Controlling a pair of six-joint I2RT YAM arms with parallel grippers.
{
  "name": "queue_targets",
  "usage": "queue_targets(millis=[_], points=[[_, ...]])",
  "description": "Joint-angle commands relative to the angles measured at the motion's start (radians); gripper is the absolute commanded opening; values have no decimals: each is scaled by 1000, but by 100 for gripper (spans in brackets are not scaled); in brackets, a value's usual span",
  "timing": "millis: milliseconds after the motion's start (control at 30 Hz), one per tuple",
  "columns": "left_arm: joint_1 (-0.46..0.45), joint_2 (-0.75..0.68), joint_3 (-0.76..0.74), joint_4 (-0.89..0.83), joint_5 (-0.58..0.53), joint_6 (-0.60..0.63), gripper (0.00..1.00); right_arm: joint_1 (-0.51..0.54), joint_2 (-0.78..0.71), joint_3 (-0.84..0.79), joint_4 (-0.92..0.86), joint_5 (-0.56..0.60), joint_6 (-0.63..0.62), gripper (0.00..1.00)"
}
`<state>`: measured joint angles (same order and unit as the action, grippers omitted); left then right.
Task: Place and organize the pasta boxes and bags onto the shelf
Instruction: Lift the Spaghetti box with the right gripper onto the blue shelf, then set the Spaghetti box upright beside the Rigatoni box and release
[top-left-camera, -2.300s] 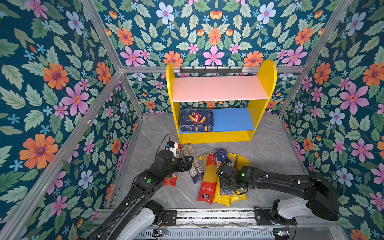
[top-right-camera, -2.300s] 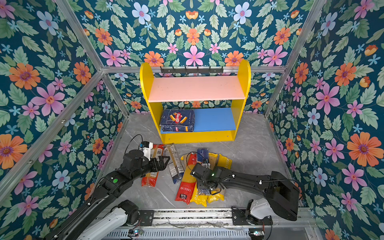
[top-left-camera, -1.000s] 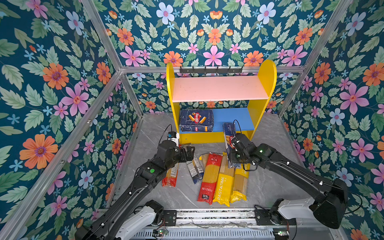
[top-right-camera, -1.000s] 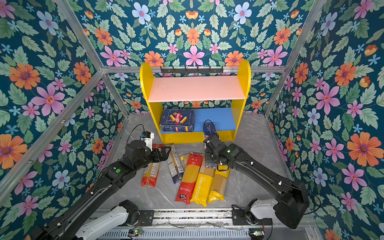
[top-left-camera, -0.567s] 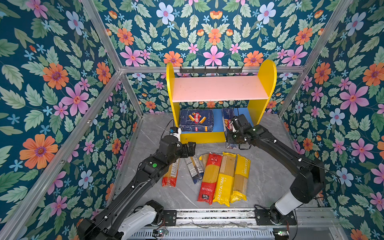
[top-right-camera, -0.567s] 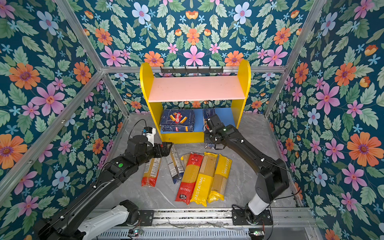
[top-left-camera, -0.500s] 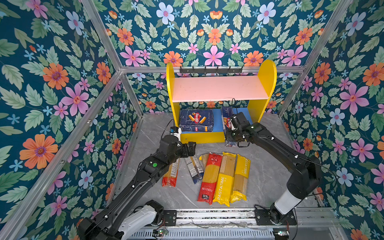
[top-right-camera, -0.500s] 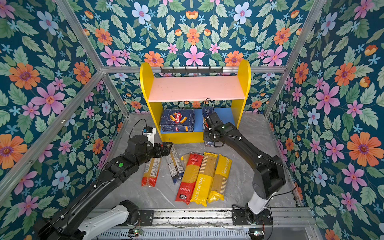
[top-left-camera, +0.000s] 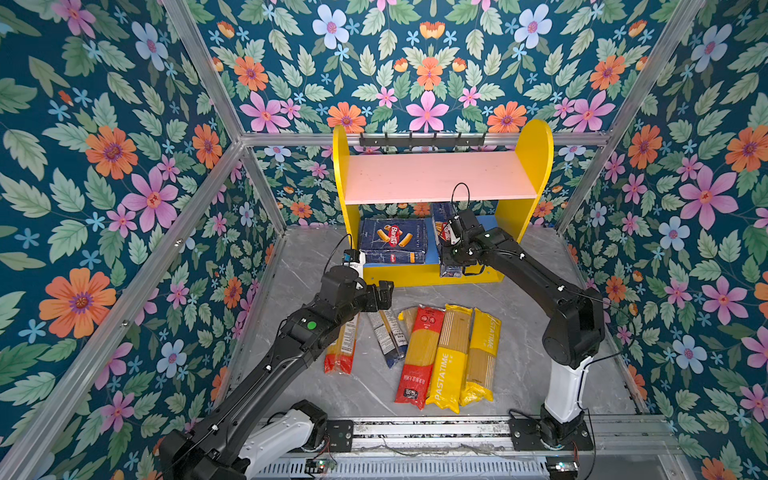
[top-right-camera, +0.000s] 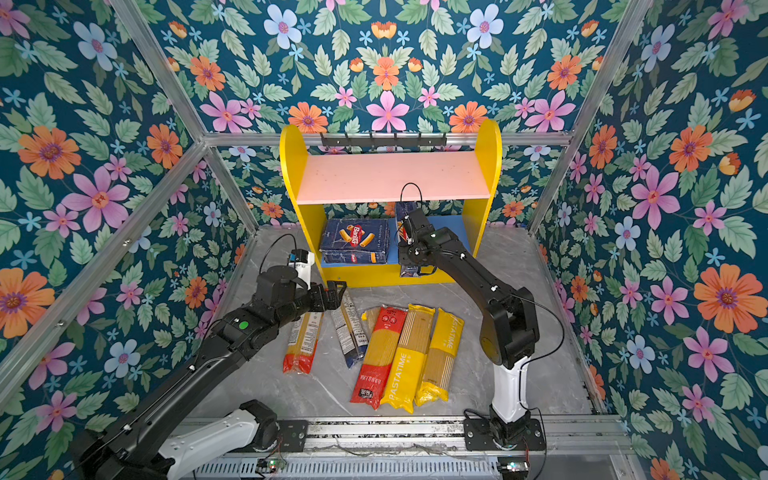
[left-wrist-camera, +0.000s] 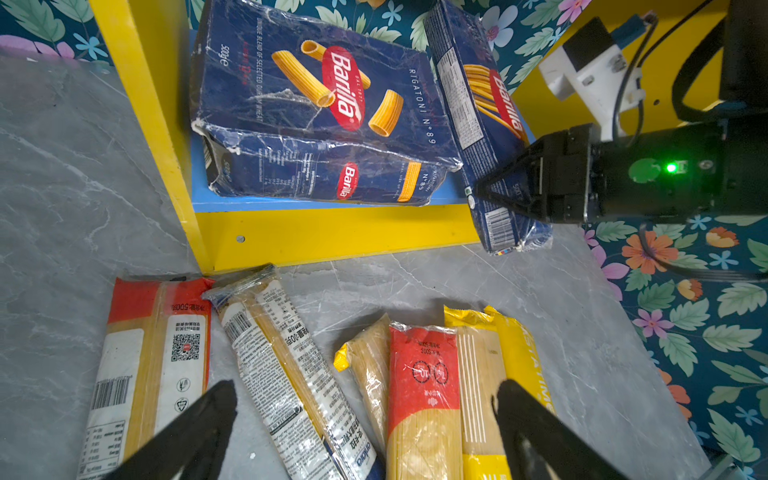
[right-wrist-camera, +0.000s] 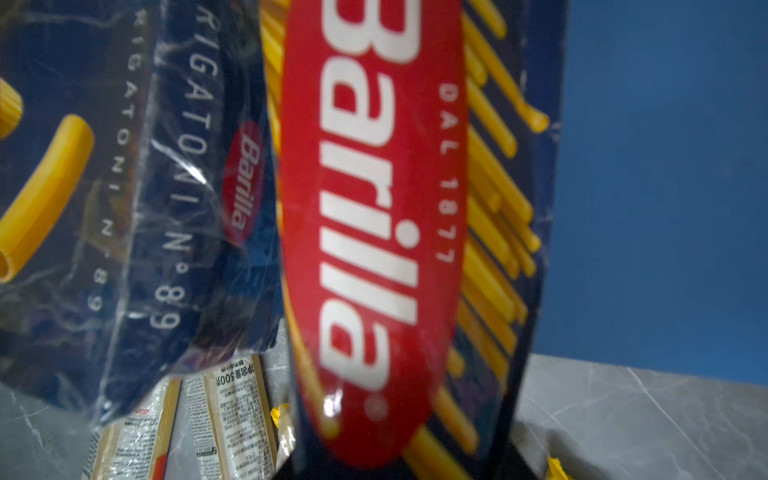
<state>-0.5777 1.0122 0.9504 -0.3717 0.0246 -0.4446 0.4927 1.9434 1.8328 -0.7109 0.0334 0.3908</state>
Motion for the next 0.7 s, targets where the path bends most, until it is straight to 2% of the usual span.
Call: queue_targets(millis=[0, 333, 667], points=[[0, 1, 7, 7, 1, 14, 100, -7, 18, 43, 51, 14, -7, 40], [-1, -22, -5, -1, -2, 17, 100, -8, 66, 100, 34, -37, 14, 53], [-1, -61, -27, -13, -8, 11, 100, -8, 13, 56, 10, -69, 20, 65]])
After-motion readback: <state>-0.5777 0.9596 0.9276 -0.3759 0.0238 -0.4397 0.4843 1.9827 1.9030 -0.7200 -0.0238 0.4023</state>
